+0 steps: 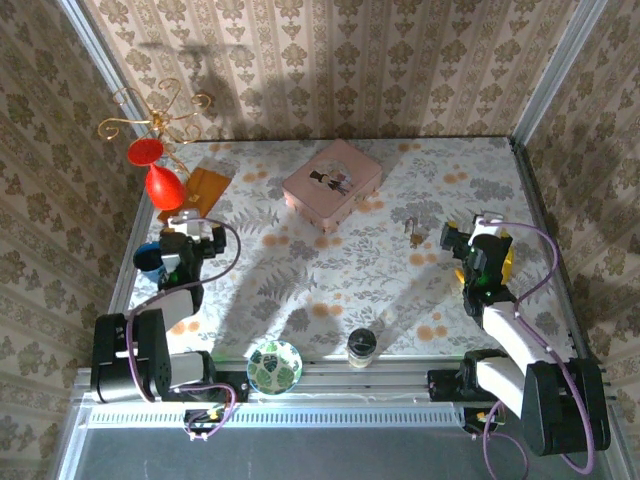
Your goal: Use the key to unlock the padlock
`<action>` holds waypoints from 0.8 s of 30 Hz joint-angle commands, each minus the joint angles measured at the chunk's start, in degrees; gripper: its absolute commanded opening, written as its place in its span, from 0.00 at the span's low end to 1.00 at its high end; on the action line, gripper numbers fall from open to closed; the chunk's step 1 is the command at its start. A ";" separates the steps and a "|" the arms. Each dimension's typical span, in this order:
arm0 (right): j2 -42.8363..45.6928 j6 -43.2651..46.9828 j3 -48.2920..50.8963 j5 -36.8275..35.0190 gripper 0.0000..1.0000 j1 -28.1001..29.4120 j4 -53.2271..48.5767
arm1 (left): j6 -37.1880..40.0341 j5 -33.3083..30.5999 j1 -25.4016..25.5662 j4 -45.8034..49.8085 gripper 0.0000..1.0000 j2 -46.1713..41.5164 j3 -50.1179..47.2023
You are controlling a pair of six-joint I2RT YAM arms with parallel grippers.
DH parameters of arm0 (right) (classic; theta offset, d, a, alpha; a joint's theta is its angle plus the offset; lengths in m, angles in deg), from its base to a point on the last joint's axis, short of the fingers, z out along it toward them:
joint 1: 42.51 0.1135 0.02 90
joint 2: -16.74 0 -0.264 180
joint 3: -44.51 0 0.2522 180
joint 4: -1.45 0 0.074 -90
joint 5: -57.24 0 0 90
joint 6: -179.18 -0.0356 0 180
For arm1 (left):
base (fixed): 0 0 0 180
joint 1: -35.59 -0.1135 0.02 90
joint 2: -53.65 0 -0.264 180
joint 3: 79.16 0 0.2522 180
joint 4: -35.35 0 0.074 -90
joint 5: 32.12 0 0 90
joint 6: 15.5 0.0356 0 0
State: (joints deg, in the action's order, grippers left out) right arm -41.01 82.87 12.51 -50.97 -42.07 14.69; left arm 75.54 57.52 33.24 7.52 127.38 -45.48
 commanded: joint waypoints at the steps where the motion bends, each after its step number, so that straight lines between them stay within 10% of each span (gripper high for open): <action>1: -0.75 1.03 0.92 -0.15 1.00 -0.45 5.63 | -0.63 4.40 -0.39 -1.42 1.00 2.21 2.05; 9: -3.11 0.86 1.60 1.96 1.00 -0.79 7.91 | 1.20 12.25 -1.05 -23.54 1.00 16.93 -2.43; 16: -7.82 -0.52 3.79 4.59 1.00 -0.98 16.97 | 2.98 18.73 -1.71 -15.55 1.00 15.92 0.85; 24: -14.67 -0.55 3.78 6.16 1.00 -0.98 24.85 | 2.01 3.52 1.64 -11.68 1.00 15.39 2.31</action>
State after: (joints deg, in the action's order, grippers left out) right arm -53.89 82.59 16.57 -45.73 -42.77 33.49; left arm 77.18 65.32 34.25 -5.57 143.56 -44.63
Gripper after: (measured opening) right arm 0.999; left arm 0.999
